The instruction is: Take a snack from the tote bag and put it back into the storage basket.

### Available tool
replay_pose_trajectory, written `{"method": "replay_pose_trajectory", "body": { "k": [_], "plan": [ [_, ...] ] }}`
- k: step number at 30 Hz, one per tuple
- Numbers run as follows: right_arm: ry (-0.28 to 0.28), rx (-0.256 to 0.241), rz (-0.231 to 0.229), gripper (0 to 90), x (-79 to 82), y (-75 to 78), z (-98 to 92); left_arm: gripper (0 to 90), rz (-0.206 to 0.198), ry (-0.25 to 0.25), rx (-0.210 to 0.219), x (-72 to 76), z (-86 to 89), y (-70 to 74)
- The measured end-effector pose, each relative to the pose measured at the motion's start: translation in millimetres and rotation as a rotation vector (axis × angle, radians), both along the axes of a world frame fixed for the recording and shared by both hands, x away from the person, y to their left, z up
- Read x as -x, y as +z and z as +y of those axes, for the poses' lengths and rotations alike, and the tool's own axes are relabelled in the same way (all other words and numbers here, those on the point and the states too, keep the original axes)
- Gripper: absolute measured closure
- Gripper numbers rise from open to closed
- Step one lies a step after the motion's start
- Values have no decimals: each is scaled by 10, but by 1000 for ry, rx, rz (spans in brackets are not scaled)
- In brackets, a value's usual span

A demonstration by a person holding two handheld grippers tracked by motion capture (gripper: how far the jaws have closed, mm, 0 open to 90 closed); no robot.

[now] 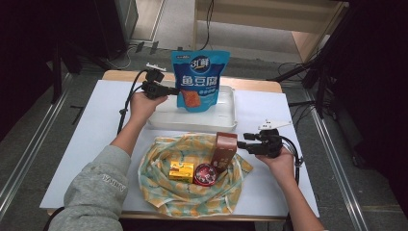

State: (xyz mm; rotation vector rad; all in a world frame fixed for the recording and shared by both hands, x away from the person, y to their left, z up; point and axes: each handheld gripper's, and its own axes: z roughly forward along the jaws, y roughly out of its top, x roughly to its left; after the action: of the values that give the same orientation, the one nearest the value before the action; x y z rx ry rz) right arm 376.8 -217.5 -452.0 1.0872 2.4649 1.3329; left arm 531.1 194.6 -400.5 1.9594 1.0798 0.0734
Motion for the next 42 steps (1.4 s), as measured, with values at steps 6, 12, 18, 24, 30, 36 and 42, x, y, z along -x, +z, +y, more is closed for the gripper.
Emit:
{"method": "replay_pose_trajectory", "body": {
  "k": [6,12,18,24,30,36,42],
  "plan": [
    [-5,-2,1,476,10,-1,-16,851,4,-26,-7,32,2,18],
    [-4,2,-1,477,10,-3,-13,760,21,-49,-28,94,16,42],
    [-4,0,4,476,11,-6,-14,694,17,-56,-31,181,58,63],
    [1,-2,7,475,19,-4,-10,627,26,-74,-17,269,98,65],
    [3,-18,16,467,30,6,5,525,36,-86,0,363,121,90],
    [7,-15,16,466,37,10,11,456,38,-107,-9,495,142,86],
    [13,-11,13,467,41,12,23,442,40,-118,-17,602,179,95]
  ]
}}
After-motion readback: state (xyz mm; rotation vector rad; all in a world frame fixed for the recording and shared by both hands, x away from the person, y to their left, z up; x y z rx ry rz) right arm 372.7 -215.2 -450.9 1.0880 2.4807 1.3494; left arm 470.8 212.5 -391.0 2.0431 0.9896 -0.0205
